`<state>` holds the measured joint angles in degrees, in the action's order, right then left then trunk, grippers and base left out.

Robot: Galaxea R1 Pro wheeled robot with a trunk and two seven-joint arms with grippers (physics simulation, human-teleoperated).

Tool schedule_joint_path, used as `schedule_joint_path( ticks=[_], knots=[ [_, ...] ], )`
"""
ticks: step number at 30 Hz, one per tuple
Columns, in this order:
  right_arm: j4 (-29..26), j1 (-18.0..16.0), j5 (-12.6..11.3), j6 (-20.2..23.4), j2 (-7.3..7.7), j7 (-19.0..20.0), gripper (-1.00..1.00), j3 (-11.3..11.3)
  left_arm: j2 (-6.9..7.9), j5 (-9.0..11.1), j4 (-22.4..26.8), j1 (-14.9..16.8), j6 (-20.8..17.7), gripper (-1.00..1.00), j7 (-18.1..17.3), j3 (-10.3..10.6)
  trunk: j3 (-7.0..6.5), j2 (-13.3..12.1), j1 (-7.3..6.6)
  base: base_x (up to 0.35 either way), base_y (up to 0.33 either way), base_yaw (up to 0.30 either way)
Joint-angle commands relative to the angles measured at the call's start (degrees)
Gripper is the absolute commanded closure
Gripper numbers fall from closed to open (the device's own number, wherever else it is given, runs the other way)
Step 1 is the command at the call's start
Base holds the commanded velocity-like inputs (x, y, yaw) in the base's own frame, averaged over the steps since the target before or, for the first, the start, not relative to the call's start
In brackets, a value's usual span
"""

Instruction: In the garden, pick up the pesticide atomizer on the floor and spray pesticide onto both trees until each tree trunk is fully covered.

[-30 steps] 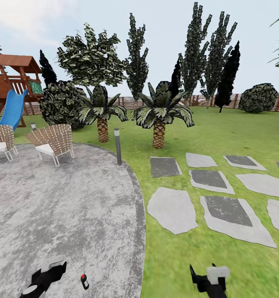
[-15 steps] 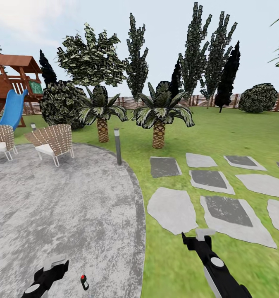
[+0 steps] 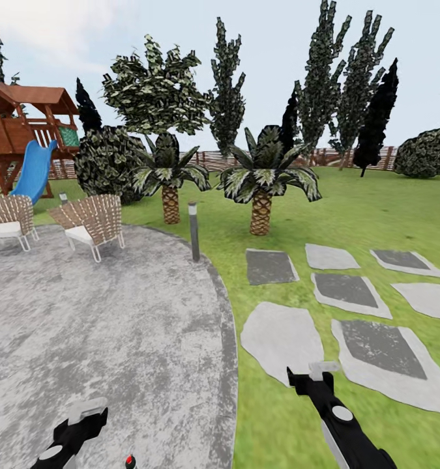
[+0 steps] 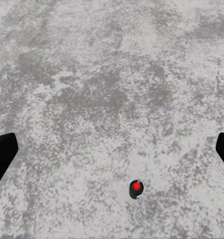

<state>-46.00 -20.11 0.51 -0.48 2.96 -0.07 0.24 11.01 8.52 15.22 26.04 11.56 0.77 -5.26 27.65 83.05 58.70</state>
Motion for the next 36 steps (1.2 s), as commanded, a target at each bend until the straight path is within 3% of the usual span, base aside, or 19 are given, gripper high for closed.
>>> schedule_joint_path(
  ticks=[1,11,20,36],
  knots=[
    [0.0,0.0,0.1,-0.1,0.03,0.0,-1.00,0.0,0.02,0.5,0.0,0.1,0.2,-1.00,0.0,0.0,0.10,0.0,0.03,0.277,-0.037,0.248],
    [-0.1,0.0,0.0,-0.1,0.03,0.0,-1.00,-0.1,-0.02,0.5,0.0,0.1,0.1,-1.00,-0.5,0.3,0.20,0.0,0.03,0.060,-0.010,0.088],
    [-0.1,0.0,0.0,-0.1,0.03,0.0,-1.00,-0.1,0.06,0.5,0.0,0.1,0.0,-1.00,-0.6,0.4,1.93,3.6,2.00,0.001,0.000,0.001],
    [-0.2,0.0,0.0,-0.1,0.00,-0.1,-1.00,-0.2,0.06,0.4,0.0,0.1,-0.1,-1.00,-0.5,0.4,6.19,10.1,5.52,0.000,0.000,-0.057]
  ],
)
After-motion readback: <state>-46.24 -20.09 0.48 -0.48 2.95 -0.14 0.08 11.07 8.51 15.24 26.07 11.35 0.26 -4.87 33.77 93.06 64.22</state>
